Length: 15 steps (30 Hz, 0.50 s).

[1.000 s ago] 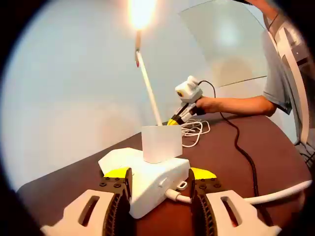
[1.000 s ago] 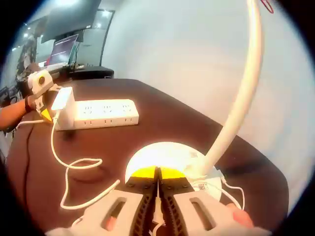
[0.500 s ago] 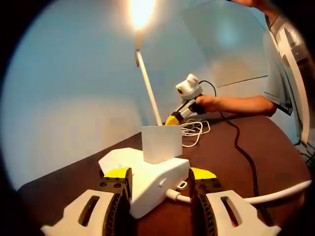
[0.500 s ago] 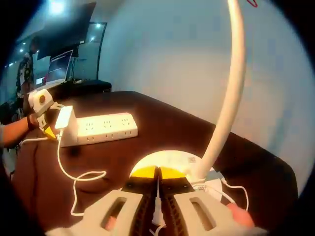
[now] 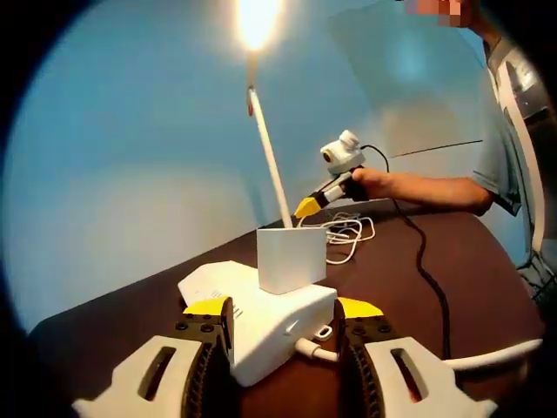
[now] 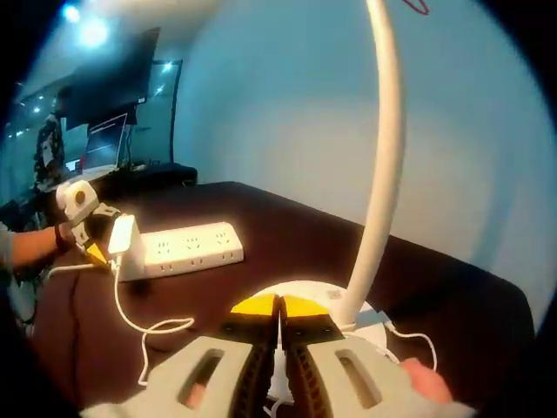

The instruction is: Insert the desk lamp plug into the socket, turn on the power strip switch, turn on the lamp switch, then turn off the lamp switch, turn off the power strip switch, and remove the plug from the socket.

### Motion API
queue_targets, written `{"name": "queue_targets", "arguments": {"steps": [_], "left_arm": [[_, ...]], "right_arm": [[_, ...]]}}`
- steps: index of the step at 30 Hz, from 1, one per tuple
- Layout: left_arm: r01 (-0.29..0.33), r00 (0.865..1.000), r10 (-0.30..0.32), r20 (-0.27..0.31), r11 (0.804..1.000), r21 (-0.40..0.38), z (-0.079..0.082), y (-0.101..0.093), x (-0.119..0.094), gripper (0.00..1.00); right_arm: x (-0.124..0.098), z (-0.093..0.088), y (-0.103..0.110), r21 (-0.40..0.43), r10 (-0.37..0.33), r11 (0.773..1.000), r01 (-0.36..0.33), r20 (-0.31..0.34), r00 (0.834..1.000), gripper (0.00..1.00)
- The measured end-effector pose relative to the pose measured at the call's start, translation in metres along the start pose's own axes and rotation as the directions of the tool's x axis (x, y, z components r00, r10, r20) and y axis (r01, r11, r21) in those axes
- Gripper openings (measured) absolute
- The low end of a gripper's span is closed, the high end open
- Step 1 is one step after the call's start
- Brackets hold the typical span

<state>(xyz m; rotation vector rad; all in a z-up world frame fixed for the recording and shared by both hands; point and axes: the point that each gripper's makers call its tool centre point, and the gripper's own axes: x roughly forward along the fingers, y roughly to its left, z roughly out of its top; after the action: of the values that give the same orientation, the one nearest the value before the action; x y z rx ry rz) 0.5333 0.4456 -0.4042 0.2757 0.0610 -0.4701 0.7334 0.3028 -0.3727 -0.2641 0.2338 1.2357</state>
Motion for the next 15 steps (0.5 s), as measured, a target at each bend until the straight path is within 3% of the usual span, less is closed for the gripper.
{"name": "queue_targets", "arguments": {"steps": [6, 15], "left_arm": [[-0.013, 1.0, 0.013, -0.017, 1.0, 0.007, -0.003, 0.001, -0.002, 0.44], [-0.018, 1.0, 0.018, 0.024, 0.999, -0.029, 0.006, -0.005, -0.006, 0.46]], "right_arm": [[-0.006, 0.007, 0.0, -0.002, -0.01, 1.0, 0.01, 0.025, 1.0, 0.03], [-0.011, 0.014, -0.003, 0.0, -0.02, 1.0, 0.02, 0.051, 0.999, 0.05]]}}
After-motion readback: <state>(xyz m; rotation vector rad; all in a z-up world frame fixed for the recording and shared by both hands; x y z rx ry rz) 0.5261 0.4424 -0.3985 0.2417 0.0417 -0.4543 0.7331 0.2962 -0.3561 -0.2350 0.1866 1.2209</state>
